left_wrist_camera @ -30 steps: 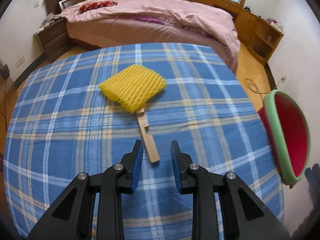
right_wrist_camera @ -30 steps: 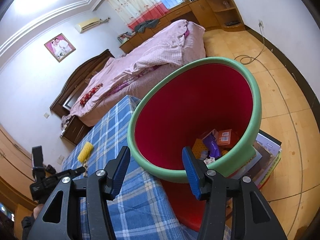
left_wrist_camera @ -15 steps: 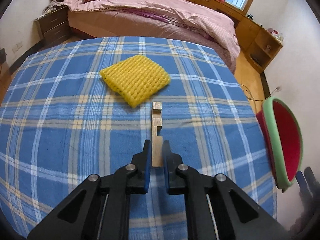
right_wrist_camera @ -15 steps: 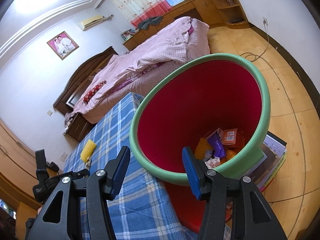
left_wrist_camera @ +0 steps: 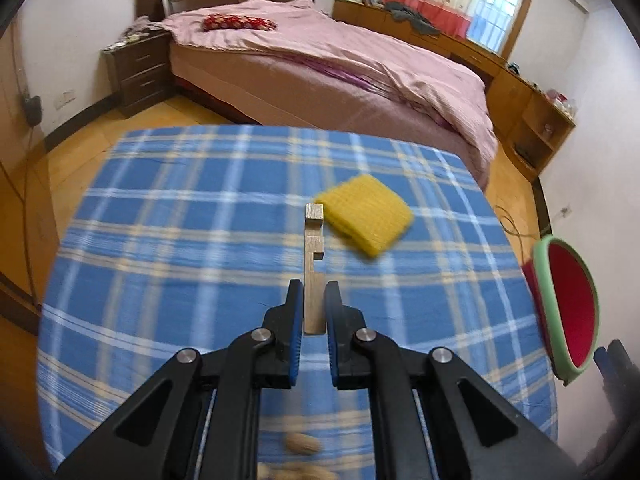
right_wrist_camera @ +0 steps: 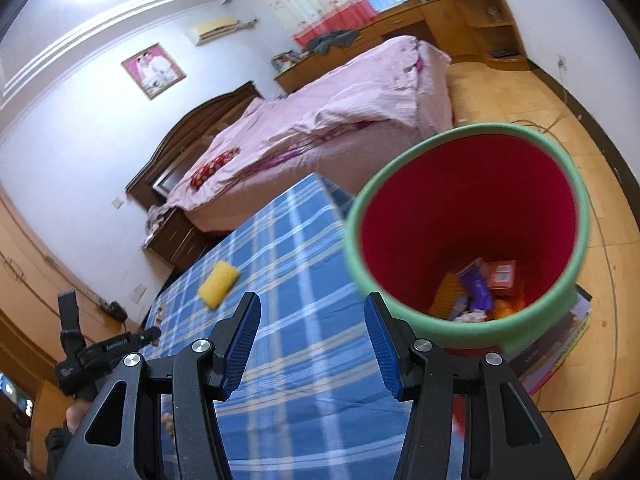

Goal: Collect trash
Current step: 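Move both tools back over the bed toward the yellow corn sponge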

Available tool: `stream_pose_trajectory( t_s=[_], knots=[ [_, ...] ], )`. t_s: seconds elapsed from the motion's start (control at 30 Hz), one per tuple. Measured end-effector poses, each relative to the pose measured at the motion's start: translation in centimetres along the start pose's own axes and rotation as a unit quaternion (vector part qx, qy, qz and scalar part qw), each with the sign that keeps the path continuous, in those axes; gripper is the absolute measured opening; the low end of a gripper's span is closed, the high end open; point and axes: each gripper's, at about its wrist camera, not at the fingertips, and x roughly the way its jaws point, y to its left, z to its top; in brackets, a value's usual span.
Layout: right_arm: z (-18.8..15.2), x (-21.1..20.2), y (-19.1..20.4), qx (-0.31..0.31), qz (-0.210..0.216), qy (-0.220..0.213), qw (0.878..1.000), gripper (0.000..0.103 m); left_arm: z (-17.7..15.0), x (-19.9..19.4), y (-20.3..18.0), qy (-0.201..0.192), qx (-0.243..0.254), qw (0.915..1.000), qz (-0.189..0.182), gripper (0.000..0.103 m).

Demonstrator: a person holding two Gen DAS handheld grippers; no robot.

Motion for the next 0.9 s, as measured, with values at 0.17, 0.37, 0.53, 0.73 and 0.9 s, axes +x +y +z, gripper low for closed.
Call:
stream_pose_trajectory(
  t_s=[0.17,0.37,0.53,0.73,0.9],
  knots=[
    [-0.1,1.8,4.4,-0.035,0.007,0.019,0.999,0.056,1.3,0.2,4.0,-0.011,-0.015,0.9997,0.015,0.01],
    [-0.1,4.6,9.4,-0.067,0.009,0.039,0.997,0.056,2.6,1.4,7.7,-0.018,-0.03,0.9991,0.024,0.01],
    [-0.6,8.3,13.2,-0.097,0.018,0.055,0.994,0.056,3.0,2.9,9.5,-0.019,-0.042,0.9989,0.011,0.01],
    [-1.7,13.5,15.7,-0.114,0.007,0.086,0.99,0.056,2.2,4.7,10.1,-0.022,-0.046,0.9987,-0.007,0.01],
    [-2.2,17.2,16.8,-0.118,-0.006,0.098,0.988,0.056,1.7,5.6,10.6,-0.014,-0.052,0.998,-0.032,0.01]
  ],
)
